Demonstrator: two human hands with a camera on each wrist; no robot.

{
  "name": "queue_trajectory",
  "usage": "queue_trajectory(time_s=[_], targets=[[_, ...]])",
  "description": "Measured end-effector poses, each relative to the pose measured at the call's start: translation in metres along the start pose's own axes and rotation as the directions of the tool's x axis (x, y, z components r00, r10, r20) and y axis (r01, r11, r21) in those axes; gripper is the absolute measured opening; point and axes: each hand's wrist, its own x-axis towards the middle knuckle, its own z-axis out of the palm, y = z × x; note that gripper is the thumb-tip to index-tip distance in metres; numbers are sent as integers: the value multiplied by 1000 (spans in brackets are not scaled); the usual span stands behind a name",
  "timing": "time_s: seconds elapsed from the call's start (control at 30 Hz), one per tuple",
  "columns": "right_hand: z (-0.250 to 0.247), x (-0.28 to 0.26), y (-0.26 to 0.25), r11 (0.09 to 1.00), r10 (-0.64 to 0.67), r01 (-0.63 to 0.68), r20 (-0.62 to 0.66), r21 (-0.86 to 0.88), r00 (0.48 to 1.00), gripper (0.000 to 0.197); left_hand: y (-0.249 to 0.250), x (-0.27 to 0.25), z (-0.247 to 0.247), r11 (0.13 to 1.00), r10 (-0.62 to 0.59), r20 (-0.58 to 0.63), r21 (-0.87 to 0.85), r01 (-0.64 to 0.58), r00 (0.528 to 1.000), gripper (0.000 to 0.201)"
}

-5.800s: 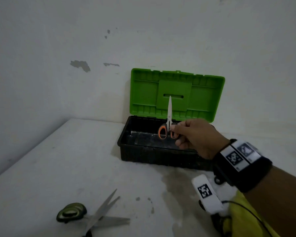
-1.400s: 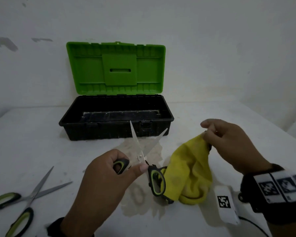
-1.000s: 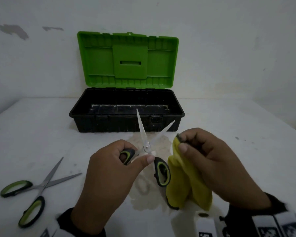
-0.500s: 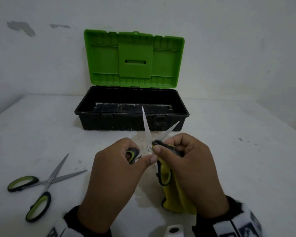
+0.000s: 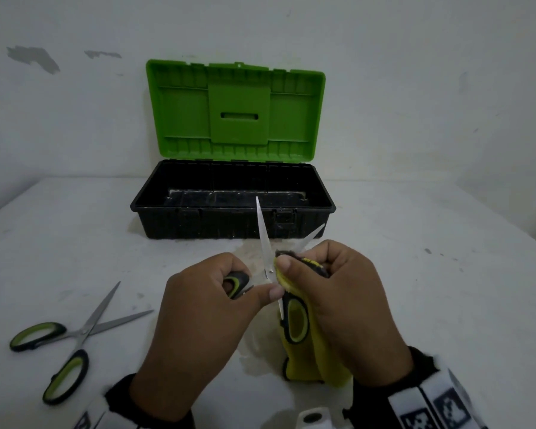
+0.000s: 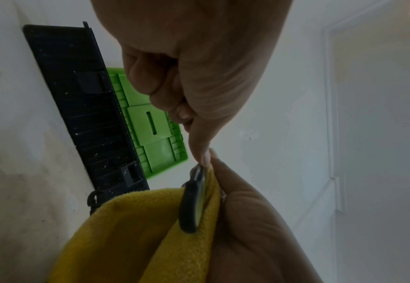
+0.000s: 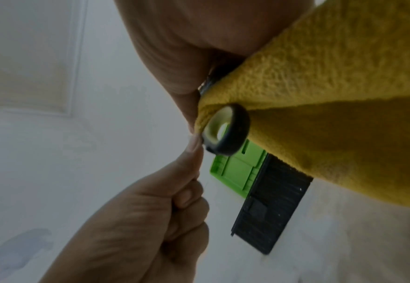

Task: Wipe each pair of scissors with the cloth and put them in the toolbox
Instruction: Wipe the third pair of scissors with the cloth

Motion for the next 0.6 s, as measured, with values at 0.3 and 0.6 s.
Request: queue_trajectory(time_s=[0.3,0.6], targets=[[-8,7,1,1000,-3,3,-114,1,993,23,2,1,-2,999,4,45,-39,-3,999,41],[-16,15,2,999,-10,16,-202,30,979,29,5,2,-4,999,42,53,-36,-40,998,37]])
